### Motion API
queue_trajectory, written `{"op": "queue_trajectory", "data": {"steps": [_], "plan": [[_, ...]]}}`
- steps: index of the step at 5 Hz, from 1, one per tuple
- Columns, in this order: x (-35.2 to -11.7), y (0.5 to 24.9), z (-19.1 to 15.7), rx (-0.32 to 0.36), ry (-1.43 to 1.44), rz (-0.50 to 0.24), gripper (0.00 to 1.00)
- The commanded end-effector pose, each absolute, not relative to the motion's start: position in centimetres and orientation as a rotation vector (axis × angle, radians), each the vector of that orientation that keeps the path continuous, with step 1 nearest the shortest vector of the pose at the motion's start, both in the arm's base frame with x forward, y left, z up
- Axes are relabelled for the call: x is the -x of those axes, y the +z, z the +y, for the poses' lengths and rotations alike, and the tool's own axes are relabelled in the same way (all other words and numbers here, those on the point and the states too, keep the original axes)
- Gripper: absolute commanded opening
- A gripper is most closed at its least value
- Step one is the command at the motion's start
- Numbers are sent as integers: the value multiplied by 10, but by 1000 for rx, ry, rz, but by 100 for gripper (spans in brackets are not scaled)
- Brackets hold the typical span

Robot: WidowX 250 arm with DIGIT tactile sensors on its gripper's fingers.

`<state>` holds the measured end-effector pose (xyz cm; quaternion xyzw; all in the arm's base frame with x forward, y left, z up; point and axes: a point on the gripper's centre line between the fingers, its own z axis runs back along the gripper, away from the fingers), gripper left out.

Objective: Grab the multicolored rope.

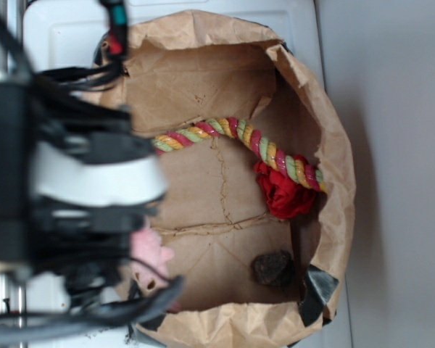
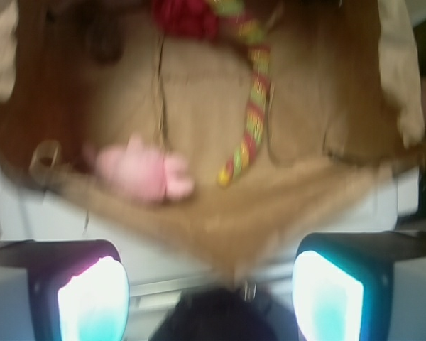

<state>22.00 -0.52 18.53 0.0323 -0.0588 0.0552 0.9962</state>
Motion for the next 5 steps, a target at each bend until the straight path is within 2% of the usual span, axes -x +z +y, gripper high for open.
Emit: {"op": "queue_trajectory", "data": {"steps": [1, 2, 3, 5], "plan": [[-256, 173, 20, -31, 81, -182, 100], [-247, 166, 22, -57, 78, -199, 100], [-249, 154, 29, -108, 37, -265, 100], [-249, 154, 29, -108, 37, -265, 100]]}}
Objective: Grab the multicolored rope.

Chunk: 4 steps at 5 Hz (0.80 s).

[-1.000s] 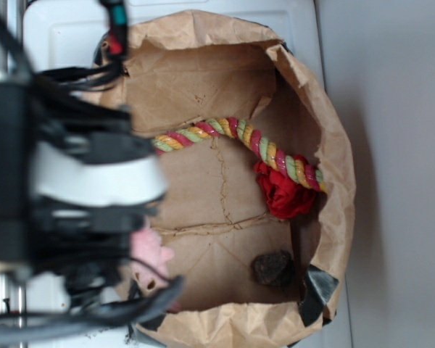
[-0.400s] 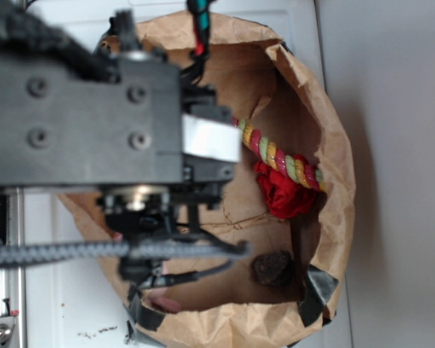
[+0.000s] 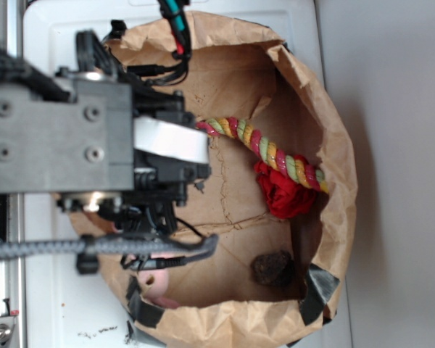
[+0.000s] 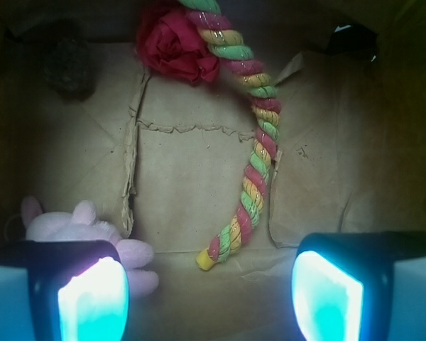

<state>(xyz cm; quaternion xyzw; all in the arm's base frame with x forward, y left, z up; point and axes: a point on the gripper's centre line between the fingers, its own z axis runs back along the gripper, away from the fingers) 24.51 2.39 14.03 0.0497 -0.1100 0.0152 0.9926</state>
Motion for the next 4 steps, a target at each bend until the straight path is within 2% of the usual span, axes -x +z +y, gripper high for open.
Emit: {"op": "queue_trajectory", "data": {"steps": [1, 3, 4], "plan": [[-249, 154, 29, -108, 37, -265, 100], [-249, 154, 29, -108, 37, -265, 100], [-264, 155, 53, -89, 97, -273, 100]]}}
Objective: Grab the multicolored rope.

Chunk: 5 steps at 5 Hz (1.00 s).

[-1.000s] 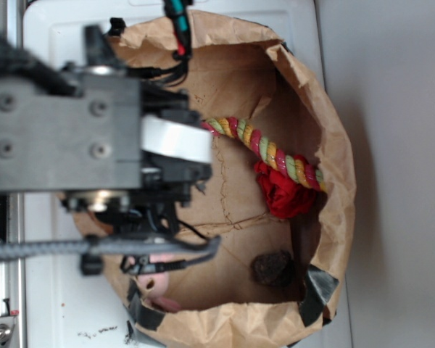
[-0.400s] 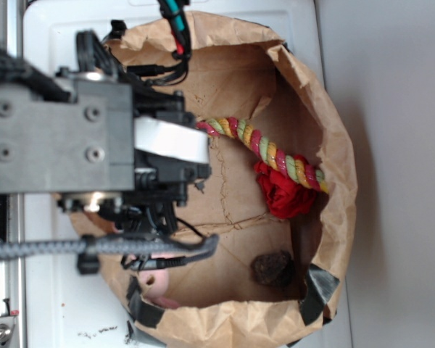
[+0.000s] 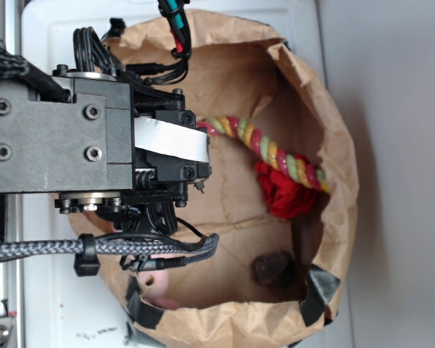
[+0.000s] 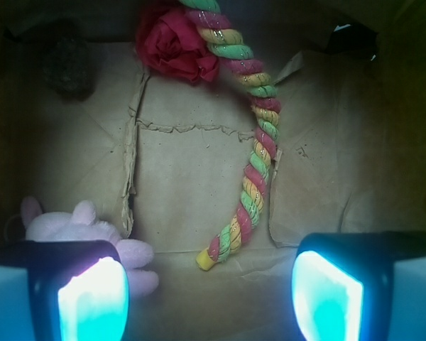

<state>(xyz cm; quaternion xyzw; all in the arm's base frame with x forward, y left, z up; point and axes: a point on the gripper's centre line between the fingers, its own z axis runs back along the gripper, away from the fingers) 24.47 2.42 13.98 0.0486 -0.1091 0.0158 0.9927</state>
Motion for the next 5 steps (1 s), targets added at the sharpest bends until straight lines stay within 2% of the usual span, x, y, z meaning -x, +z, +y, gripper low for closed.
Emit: {"op": "queue_trajectory", "data": {"steps": [1, 2, 3, 4, 5], "plan": [[-270, 153, 66, -63, 109, -247, 100], [-271, 152, 77, -64, 113, -259, 100], [-271, 139, 78, -106, 116, -323, 100], [-265, 123, 69, -118, 71, -377, 100], [-270, 108, 62, -120, 44, -389, 100]]}}
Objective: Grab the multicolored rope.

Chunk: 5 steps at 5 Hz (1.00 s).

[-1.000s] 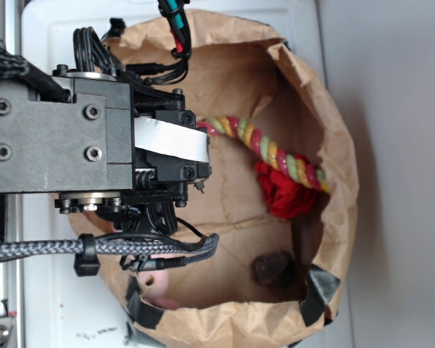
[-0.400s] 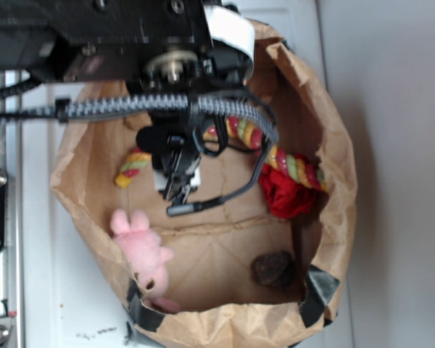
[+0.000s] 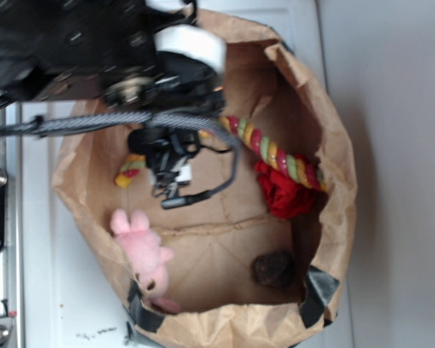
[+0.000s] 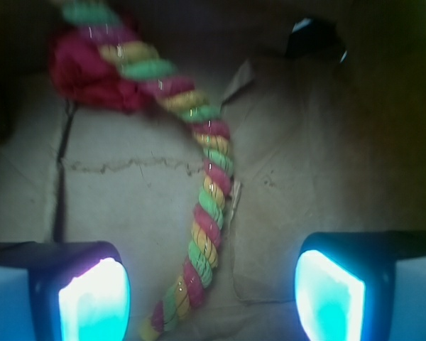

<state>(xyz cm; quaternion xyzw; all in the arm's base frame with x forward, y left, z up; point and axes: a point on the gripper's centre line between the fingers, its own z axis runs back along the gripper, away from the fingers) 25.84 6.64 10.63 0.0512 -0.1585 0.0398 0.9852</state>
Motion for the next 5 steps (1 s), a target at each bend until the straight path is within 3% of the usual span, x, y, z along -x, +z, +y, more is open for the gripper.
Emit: {"op": "queue_trajectory", "data": {"steps": [1, 3, 5], "plan": [[-285, 95, 62, -87, 20, -319, 100], [-308, 76, 55, -117, 28, -297, 100], [-322, 58, 61, -149, 39, -338, 100]]}}
